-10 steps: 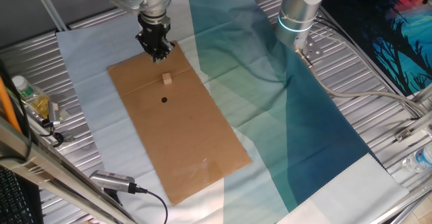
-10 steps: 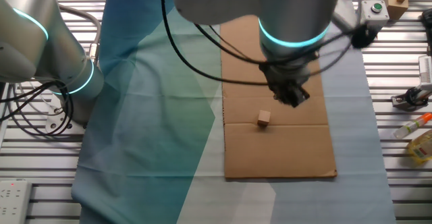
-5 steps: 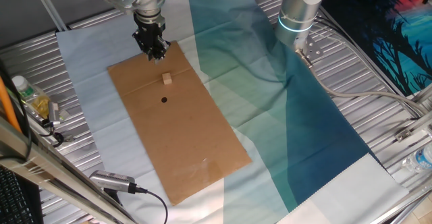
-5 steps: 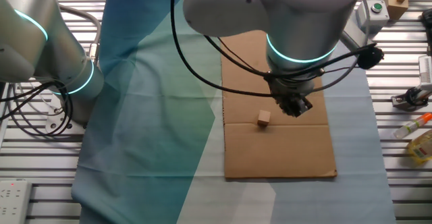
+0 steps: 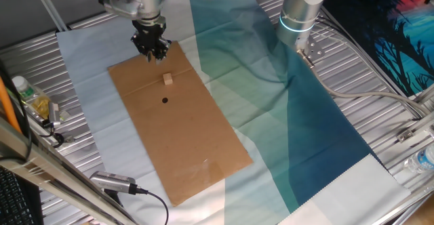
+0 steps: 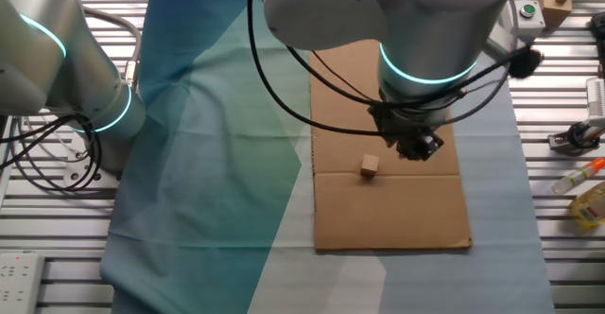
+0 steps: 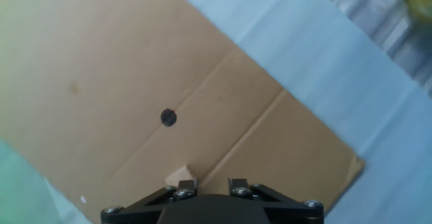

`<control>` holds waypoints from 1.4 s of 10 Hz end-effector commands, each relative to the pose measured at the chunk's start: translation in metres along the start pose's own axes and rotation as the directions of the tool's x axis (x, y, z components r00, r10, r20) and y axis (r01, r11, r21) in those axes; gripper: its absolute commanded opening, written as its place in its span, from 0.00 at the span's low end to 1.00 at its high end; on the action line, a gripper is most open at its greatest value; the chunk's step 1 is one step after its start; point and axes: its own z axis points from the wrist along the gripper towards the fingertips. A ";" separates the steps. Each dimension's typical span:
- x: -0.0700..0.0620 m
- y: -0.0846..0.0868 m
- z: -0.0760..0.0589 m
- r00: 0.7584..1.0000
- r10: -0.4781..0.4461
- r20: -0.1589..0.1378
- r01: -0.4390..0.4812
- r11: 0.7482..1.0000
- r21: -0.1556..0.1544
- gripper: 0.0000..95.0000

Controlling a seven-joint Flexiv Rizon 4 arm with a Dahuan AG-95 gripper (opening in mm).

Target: Grab the block and place it at the designated location

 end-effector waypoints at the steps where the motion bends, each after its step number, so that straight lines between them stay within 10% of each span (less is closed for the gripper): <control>1: -0.001 0.000 0.011 0.960 -0.279 -0.013 0.280 0.959 0.048 0.40; 7: -0.003 0.006 0.046 0.958 -0.287 -0.008 0.287 0.957 0.050 0.40; 14: 0.000 0.016 0.053 0.947 -0.320 0.011 0.320 0.947 0.032 0.40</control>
